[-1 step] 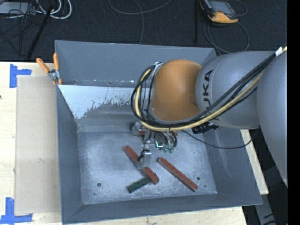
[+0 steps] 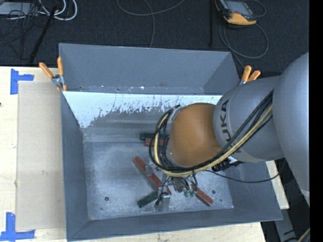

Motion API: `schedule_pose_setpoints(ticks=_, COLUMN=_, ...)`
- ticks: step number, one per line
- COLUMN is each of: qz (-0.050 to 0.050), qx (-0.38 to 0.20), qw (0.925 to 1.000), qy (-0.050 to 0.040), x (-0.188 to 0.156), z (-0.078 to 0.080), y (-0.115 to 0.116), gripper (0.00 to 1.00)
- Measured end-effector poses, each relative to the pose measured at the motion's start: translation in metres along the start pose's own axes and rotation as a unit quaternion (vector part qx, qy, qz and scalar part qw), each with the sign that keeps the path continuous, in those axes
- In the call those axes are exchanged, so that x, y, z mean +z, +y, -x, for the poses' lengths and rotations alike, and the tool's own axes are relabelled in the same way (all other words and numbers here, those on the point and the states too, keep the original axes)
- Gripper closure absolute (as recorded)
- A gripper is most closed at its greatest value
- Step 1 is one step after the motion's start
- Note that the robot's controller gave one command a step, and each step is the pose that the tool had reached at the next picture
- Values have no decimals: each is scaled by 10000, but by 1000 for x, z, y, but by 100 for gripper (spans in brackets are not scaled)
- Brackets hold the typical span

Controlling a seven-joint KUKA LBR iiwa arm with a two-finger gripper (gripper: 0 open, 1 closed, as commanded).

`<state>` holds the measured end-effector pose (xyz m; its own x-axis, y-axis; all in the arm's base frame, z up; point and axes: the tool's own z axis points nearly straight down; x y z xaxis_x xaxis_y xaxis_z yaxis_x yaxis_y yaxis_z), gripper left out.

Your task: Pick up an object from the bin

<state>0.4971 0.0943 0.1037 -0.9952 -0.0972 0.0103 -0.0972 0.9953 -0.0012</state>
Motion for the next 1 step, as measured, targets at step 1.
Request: schedule_pose_setpoints(ticks=1, qz=15, qx=-91, qw=9999, qy=-146, x=31, z=-6, y=8, gripper=0)
